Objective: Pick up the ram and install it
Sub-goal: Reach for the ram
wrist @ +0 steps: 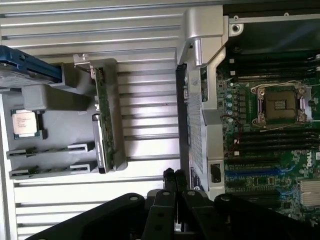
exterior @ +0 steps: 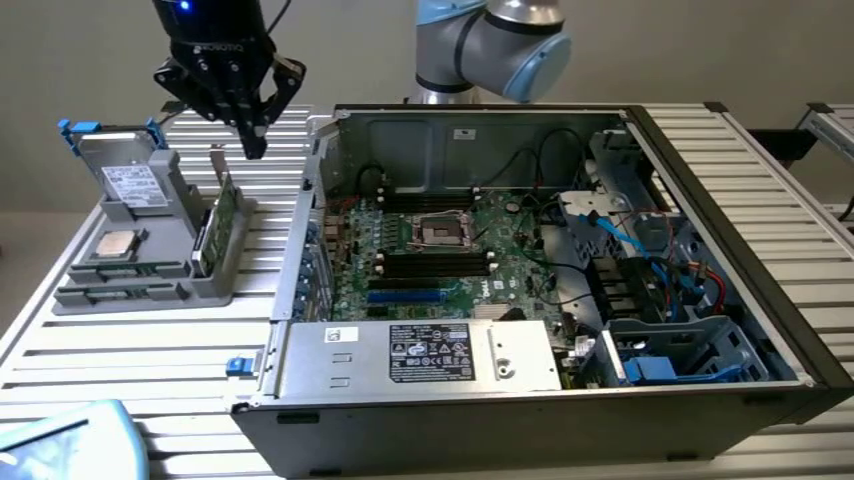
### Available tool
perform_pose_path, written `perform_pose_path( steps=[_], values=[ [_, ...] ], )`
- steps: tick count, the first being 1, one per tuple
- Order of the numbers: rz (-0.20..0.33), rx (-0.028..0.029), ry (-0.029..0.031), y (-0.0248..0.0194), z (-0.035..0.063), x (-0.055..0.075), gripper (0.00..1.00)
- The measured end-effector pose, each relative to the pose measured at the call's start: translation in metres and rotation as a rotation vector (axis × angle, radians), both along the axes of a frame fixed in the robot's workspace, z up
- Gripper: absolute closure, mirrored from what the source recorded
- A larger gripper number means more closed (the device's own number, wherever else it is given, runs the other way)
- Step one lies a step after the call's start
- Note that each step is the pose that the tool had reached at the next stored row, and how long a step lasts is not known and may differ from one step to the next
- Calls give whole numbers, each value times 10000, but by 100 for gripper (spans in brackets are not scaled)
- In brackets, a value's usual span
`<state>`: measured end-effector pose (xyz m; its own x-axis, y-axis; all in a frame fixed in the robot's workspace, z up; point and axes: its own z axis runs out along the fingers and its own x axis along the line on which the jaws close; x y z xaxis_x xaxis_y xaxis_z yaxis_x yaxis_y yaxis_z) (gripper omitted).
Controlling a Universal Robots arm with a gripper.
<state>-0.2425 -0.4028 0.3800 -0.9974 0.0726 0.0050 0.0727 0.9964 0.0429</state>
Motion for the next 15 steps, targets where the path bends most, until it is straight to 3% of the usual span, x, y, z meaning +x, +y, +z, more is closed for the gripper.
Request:
perform_pose_path(
  steps=[15],
  values=[
    [0, -4, 247, -35, -235, -566, 90]
  ],
)
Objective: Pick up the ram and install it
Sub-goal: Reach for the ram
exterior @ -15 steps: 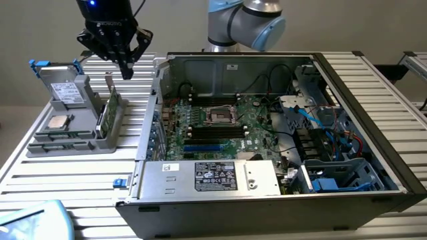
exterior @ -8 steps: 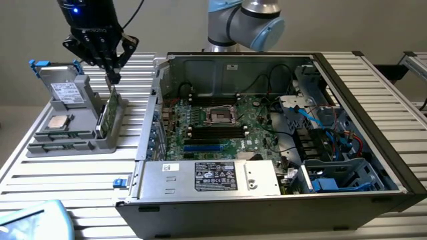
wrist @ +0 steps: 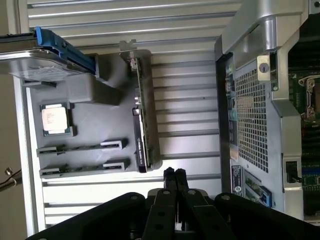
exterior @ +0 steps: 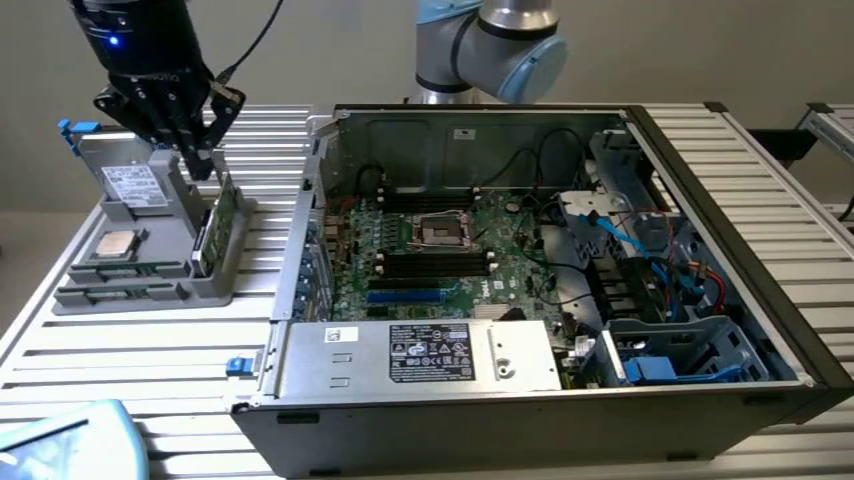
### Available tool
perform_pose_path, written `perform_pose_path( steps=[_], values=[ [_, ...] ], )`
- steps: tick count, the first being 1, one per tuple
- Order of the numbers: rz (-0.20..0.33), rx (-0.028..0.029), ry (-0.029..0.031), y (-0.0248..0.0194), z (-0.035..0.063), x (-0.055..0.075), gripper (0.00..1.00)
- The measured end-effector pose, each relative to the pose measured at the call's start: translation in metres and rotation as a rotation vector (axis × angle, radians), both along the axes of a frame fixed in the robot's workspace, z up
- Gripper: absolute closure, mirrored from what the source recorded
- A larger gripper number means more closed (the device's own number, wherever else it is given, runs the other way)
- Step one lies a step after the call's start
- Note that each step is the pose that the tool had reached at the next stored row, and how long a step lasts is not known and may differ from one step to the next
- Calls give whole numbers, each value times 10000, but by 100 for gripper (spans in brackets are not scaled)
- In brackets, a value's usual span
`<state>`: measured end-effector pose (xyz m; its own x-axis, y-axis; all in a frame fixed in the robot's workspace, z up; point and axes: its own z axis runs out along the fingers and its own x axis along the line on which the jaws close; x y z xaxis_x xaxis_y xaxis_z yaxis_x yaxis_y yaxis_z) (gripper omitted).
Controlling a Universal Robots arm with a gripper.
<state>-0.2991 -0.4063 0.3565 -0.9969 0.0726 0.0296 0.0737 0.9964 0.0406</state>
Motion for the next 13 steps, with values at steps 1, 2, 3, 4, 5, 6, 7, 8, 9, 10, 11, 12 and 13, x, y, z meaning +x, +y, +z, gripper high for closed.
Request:
perform_pose_path(
  steps=[1, 2, 3, 4, 5, 6, 7, 8, 9, 10, 11, 12, 13],
  values=[
    [-1, 0, 15, -3, -17, -38, 90],
    [-1, -1, 31, -6, -33, -73, 90],
    [-1, -1, 45, -8, -49, -106, 90],
    [0, 0, 61, -12, -66, -142, 90],
    [0, 0, 76, -15, -84, -176, 90],
    [0, 0, 92, -18, -101, -210, 90],
    [0, 0, 111, -22, -119, -244, 90],
    [0, 0, 129, -26, -135, -275, 90],
    [0, -1, 148, -29, -152, -306, 90],
    [-1, 0, 168, -33, -169, -336, 90],
    [0, 0, 189, -38, -186, -367, 90],
    [0, 0, 210, -42, -203, -397, 90],
    [0, -1, 230, -47, -220, -428, 90]
  ],
)
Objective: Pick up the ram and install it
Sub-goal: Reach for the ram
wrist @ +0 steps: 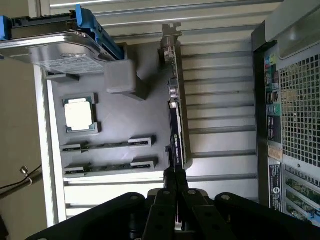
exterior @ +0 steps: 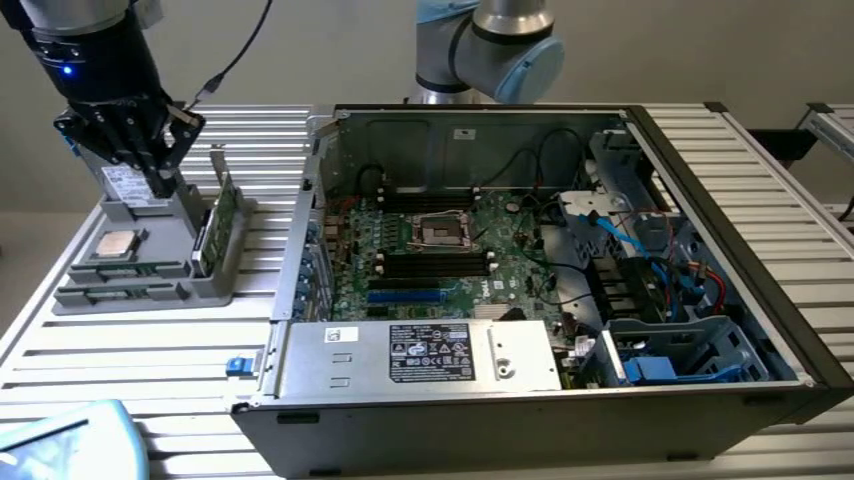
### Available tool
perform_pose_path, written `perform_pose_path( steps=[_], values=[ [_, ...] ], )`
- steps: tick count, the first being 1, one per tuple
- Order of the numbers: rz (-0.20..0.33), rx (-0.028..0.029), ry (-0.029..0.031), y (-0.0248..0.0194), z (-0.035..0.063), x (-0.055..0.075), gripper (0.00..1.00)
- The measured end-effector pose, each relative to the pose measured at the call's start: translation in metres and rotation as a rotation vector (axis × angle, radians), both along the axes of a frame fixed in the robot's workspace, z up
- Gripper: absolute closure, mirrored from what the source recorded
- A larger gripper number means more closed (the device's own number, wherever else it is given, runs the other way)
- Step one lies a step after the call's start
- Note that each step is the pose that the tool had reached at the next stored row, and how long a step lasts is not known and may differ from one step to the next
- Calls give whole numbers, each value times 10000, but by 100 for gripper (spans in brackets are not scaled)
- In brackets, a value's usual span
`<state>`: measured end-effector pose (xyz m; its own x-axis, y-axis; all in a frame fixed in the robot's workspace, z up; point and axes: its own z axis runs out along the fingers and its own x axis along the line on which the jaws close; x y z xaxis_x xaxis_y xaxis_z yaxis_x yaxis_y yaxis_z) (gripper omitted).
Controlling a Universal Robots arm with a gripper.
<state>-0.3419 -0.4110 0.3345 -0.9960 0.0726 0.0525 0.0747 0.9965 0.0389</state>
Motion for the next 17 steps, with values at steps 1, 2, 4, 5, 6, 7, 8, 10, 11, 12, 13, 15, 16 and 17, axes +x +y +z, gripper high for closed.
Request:
perform_pose_path(
  steps=[1, 2, 4, 5, 6, 7, 8, 10, 11, 12, 13, 15, 16, 17],
  values=[
    [0, 0, 18, -4, -15, -27, 90],
    [1, 0, 37, -7, -32, -61, 90],
    [2, 1, 71, -14, -63, -127, 90],
    [1, 0, 87, -17, -79, -160, 90],
    [1, 0, 103, -20, -96, -195, 90],
    [1, -1, 119, -23, -111, -230, 90],
    [1, 0, 132, -26, -127, -262, 90],
    [1, 0, 160, -33, -160, -330, 90],
    [1, 0, 173, -36, -177, -364, 90],
    [2, 0, 186, -40, -194, -399, 90],
    [2, 0, 198, -44, -210, -435, 90],
    [2, 0, 220, -52, -244, -512, 90],
    [2, -1, 230, -56, -258, -550, 90],
    [1, 0, 239, -59, -272, -587, 90]
  ],
)
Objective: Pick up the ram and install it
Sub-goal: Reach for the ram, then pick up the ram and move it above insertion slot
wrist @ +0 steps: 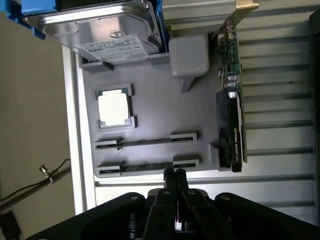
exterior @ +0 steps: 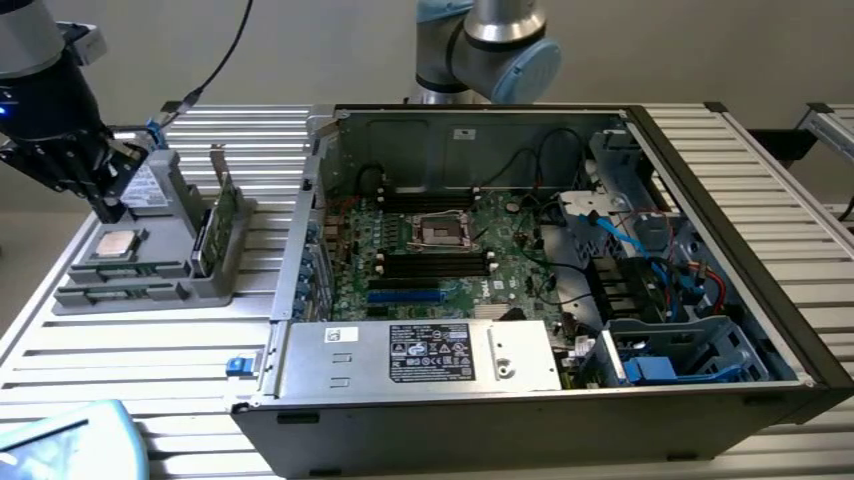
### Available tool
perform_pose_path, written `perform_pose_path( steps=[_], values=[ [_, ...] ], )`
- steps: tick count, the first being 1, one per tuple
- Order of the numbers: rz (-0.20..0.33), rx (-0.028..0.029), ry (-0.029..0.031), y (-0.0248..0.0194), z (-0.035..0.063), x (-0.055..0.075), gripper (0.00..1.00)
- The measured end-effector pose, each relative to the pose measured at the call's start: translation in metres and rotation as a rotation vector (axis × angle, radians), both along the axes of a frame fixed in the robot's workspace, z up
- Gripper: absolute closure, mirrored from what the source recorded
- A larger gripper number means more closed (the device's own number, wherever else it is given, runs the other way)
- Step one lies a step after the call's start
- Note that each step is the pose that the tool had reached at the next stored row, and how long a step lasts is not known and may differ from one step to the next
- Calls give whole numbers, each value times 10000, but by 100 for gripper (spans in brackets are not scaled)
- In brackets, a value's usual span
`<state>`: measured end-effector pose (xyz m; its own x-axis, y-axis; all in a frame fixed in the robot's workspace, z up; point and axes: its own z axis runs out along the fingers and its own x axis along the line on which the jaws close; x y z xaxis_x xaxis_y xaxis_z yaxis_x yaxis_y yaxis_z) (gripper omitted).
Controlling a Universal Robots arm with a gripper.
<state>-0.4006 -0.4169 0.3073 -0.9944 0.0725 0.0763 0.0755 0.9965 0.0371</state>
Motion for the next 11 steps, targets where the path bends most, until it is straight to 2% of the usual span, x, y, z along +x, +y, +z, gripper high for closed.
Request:
perform_pose_path(
  steps=[3, 11],
  values=[
    [0, 0, 20, -11, -31, -107, 90],
    [1, 0, 21, -12, -31, -110, 90]
  ],
)
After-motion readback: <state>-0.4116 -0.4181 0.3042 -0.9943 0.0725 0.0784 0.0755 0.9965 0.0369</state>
